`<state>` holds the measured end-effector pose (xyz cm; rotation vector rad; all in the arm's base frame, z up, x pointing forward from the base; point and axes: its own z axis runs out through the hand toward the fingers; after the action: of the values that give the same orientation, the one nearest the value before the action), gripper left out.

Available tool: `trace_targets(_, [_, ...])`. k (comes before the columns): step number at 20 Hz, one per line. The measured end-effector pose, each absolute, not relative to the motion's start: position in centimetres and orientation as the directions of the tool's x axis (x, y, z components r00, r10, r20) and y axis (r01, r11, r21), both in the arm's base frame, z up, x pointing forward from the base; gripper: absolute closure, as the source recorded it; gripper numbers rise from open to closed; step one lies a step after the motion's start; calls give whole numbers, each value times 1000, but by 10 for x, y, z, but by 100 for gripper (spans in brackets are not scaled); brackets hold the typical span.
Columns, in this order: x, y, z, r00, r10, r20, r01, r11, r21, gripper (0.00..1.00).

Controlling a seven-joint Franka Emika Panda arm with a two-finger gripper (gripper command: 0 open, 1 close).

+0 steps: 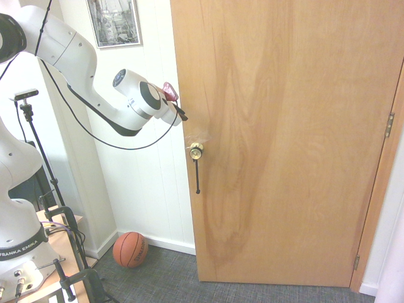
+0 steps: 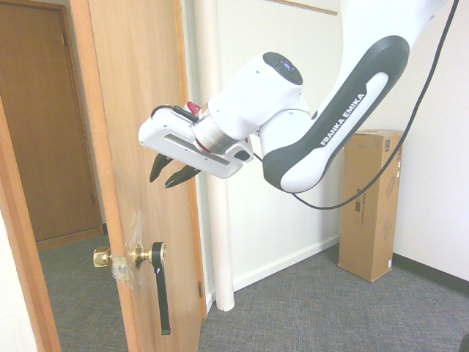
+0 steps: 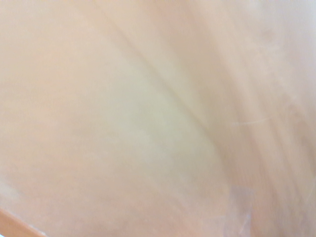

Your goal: Close the door

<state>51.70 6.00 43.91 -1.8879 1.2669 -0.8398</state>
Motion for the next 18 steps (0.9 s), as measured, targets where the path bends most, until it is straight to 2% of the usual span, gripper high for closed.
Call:
trace_targets(5, [516, 93, 446, 317, -942, 109, -485, -260, -835, 100])
trace_targets(13, [538, 98, 469, 253, -963, 87, -484, -205, -851, 100])
trace_targets(18, [558, 109, 469, 263, -960, 95, -500, -220, -837, 100])
